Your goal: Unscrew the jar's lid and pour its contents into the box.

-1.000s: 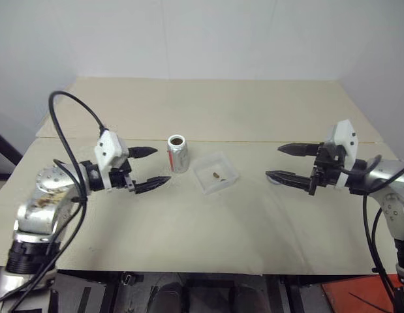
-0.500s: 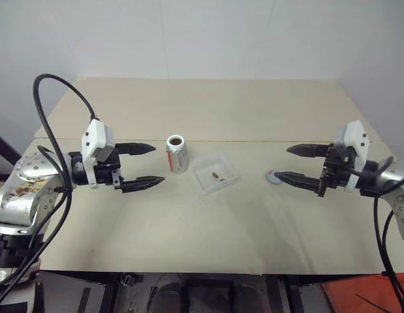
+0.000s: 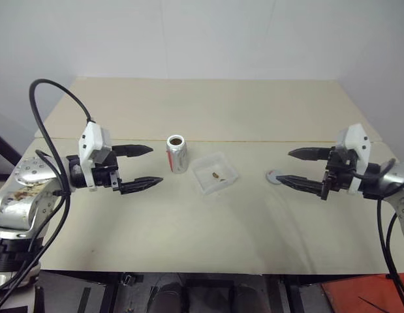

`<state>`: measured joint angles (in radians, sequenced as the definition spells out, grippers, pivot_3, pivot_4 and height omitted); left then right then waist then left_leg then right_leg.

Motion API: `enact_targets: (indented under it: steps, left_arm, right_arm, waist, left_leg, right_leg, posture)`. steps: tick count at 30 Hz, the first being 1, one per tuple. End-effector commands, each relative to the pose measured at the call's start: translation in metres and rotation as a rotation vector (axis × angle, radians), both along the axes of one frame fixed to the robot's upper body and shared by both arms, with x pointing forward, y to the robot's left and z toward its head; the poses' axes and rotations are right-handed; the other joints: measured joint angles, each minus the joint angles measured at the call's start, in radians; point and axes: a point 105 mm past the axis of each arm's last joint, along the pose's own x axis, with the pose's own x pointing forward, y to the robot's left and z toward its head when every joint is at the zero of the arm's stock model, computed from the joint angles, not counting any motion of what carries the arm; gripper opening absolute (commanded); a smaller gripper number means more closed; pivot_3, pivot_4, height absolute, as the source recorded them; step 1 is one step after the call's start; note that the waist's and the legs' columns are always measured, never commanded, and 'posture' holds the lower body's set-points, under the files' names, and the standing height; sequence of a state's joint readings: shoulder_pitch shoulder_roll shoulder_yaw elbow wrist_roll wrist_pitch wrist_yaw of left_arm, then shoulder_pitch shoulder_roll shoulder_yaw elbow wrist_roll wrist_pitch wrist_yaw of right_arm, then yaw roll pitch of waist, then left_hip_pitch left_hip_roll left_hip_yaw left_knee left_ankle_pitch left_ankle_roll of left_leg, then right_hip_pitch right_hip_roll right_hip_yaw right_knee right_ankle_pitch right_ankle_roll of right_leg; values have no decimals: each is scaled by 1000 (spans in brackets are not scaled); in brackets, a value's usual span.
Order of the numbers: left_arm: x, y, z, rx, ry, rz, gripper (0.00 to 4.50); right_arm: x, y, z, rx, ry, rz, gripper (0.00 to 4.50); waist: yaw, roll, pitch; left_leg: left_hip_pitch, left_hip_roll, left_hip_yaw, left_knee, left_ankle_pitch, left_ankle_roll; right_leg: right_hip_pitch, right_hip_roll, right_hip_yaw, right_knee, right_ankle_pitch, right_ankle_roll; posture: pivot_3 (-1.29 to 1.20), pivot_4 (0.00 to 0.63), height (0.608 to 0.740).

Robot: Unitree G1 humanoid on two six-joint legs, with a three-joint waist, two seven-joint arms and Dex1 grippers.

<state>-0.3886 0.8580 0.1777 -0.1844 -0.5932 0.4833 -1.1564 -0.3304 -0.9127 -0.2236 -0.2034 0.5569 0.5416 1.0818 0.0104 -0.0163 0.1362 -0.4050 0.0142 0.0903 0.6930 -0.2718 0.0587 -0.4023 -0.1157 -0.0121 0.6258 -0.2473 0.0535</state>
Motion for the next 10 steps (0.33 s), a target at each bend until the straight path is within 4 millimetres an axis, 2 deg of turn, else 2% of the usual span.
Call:
enact_targets:
  steps: [1,10]
  left_arm:
    - [-4,-2,12,-18,-56,-7,4470]
    - [-5,0,14,-57,-123,-8,4470]
  right_arm:
    - [-3,-6,14,-10,-63,-8,4500]
    - [-5,-7,10,-30,-68,4,4500]
  waist:
    - [0,0,0]
    - [0,0,0]
  left_leg:
    - [0,0,0,0,0,0]
    - [0,0,0,0,0,0]
  right_leg:
    - [0,0,0,0,0,0]
    - [0,0,0,0,0,0]
  posture:
    - [0,150,740]
    - [0,150,740]
